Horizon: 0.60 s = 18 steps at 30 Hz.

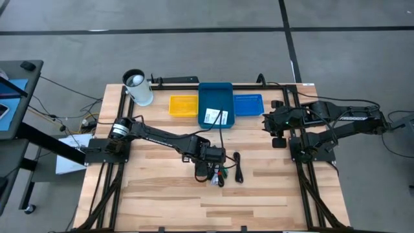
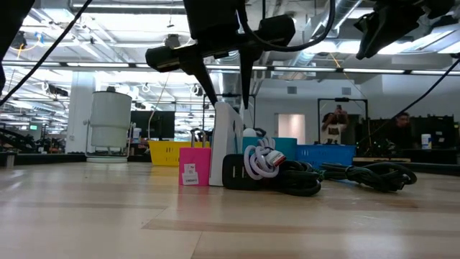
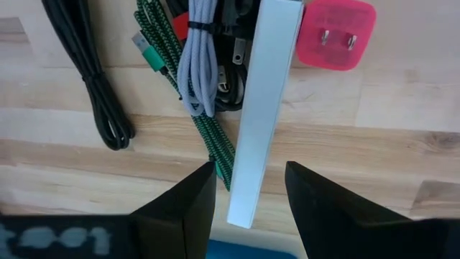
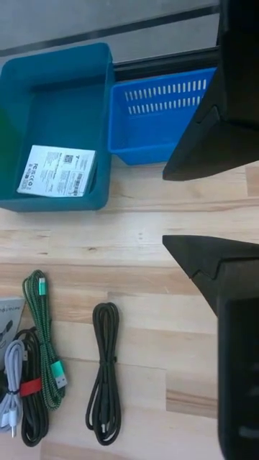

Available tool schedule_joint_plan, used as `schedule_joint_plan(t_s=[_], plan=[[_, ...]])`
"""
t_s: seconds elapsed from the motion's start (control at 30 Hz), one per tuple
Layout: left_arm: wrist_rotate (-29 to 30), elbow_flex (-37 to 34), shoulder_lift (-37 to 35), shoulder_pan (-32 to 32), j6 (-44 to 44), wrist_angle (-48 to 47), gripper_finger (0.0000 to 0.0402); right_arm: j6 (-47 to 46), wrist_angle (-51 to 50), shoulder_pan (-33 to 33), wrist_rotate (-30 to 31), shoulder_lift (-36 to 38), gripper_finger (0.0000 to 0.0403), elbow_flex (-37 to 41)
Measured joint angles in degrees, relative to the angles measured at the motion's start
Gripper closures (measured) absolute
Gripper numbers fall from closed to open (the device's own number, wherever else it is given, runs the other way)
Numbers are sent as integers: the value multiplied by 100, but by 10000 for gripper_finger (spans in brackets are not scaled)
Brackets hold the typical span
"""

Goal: Pick and place items into bin
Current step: Put the white card reader box into the large blue bin

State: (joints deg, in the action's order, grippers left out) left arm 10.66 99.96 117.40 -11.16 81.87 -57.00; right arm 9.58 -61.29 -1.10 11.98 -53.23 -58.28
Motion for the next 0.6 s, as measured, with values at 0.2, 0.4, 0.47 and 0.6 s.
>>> schedule_joint_plan(t_s=[0.2,0.4,0.47,0.6], plan=[[11,0,0,0,50,1,242,5,0,0,-8,0,274,0],[-46,0,0,0,50,3,242,3,0,1,-10,0,274,0],[-94,0,0,0,52,6,242,3,0,0,-10,0,274,0],[-67,4,87,0,139,54,242,1,2,1,-11,0,274,0]])
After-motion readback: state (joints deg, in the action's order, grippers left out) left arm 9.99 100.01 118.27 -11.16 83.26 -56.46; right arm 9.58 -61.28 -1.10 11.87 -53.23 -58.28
